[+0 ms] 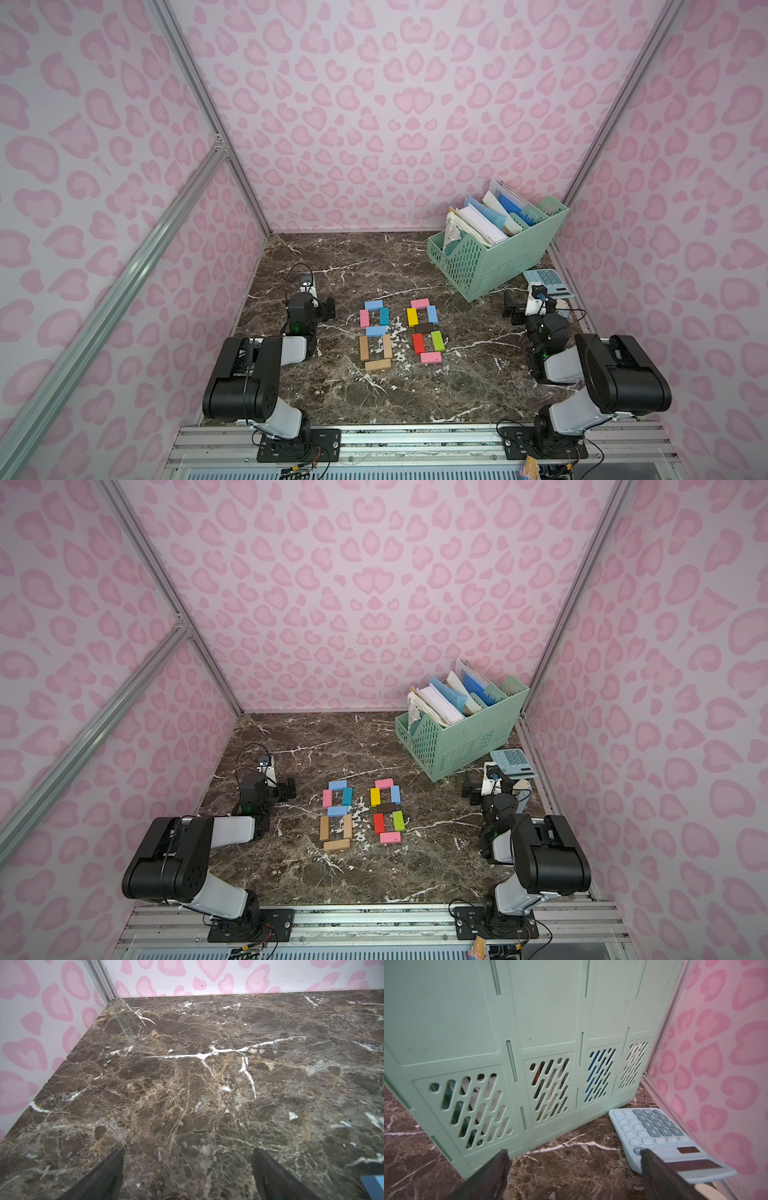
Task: Assemble the number 8 with building blocks
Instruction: Reset both arms
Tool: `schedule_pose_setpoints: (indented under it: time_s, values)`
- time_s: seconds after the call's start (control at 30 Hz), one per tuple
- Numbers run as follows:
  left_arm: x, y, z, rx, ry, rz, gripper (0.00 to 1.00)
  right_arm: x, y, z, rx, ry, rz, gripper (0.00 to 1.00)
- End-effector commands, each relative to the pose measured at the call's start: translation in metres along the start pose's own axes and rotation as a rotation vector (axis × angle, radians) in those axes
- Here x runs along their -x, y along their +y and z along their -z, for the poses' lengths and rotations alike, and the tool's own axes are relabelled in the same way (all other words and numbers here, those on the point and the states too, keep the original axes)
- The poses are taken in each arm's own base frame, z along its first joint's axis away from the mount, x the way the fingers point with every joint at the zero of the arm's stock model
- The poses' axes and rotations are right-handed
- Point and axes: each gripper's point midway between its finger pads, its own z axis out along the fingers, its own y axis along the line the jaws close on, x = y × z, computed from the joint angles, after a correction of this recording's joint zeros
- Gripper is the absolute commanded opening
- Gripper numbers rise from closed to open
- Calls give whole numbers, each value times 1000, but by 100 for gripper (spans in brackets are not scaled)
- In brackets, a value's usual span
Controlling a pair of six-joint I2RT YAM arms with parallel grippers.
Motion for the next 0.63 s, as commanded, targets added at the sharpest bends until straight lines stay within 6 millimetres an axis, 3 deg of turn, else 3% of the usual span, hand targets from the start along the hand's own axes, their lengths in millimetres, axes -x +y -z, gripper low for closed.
schedule_pose_setpoints:
  time_s: [0.0, 0.6]
  values:
    - [9, 0, 0, 1, -33, 9, 99, 4, -2, -1, -9, -14, -4, 99]
    - [9, 0, 0, 2, -32, 10, 99, 4, -3, -3, -6, -10, -12, 99]
